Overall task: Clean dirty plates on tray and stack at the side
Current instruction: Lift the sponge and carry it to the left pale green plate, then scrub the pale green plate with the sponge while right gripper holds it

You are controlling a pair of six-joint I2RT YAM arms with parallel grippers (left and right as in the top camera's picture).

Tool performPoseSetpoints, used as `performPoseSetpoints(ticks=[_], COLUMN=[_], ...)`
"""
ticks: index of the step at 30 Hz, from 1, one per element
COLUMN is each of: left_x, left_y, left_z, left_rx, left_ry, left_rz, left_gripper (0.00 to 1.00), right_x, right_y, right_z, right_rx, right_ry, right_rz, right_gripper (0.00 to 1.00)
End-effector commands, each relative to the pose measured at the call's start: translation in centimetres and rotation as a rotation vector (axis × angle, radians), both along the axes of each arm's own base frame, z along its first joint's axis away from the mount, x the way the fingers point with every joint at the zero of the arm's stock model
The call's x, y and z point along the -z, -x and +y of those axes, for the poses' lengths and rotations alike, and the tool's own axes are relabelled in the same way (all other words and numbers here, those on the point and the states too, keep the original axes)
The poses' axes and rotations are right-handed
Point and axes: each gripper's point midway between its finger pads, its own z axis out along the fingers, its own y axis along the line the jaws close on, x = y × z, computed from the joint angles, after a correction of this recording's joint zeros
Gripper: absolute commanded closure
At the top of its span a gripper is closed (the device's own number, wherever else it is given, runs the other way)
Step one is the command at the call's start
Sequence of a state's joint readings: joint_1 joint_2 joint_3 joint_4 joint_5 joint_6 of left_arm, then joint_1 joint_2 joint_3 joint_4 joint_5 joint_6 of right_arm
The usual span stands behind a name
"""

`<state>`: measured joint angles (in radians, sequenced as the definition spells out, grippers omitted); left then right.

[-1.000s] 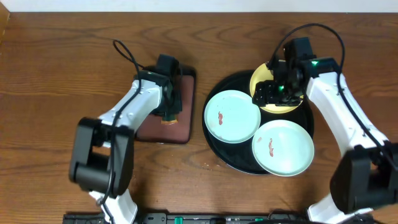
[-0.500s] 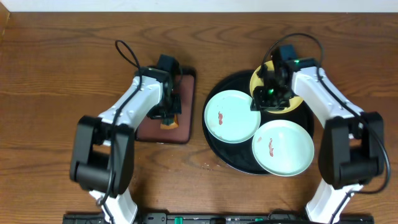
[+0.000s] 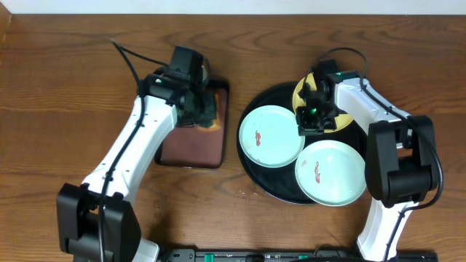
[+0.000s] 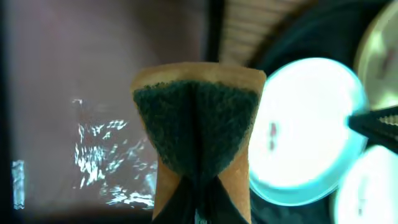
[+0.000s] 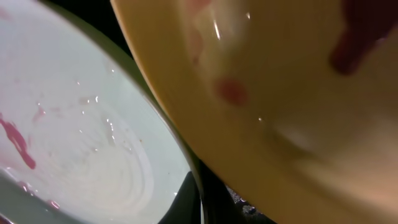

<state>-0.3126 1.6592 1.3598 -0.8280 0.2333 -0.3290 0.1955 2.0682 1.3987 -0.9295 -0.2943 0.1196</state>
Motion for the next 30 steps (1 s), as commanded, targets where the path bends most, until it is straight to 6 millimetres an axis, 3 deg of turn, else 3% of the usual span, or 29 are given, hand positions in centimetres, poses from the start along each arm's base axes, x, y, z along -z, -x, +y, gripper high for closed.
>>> performPoseSetpoints(ticks=[1, 5, 9, 18, 20, 22, 25, 30], left_x=[-0.6, 0.2, 2.8, 9.2, 10.9, 12.5, 14.5, 15.3], left_y=[-0.1, -0.3, -0.3, 0.5, 1.2, 1.9, 2.2, 2.0], left_z=[-3.7, -8.0, -12.1, -18.1, -18.0, -16.6, -12.4, -6.2], left_rx=[0.025, 0.063, 0.084, 0.101, 0.089, 0.072, 0.047, 0.032], left_ry=[0.082, 0.121, 0.148, 0.328, 0.315, 0.246, 0.017, -0.323], left_rz=[-0.013, -0.036, -0.019, 0.158, 0.215, 0.255, 0.242, 0.179], left_gripper=[0.92, 0.93, 0.93, 0.92, 0.93, 0.92, 0.93, 0.93], right_x=[0.2, 0.2, 0.2, 0.2, 0.2, 0.2, 0.2, 0.2], right_y=[-0.4, -0.3, -0.1, 0.2, 0.2, 0.2, 0.3, 0.3], right_z=[0.9, 0.9, 1.0, 0.9, 0.9, 0.9, 0.9, 0.9], right_rx=[0.012, 0.009, 0.006, 0.006, 0.006, 0.008, 0.010, 0.010], right_ry=[0.006, 0.007, 0.009, 0.011, 0.011, 0.011, 0.012, 0.012], right_rz=[-0.008, -0.006, 0.003, 0.015, 0.015, 0.016, 0.017, 0.021], right_gripper=[0.99, 0.99, 0.99, 0.99, 0.99, 0.99, 0.99, 0.99])
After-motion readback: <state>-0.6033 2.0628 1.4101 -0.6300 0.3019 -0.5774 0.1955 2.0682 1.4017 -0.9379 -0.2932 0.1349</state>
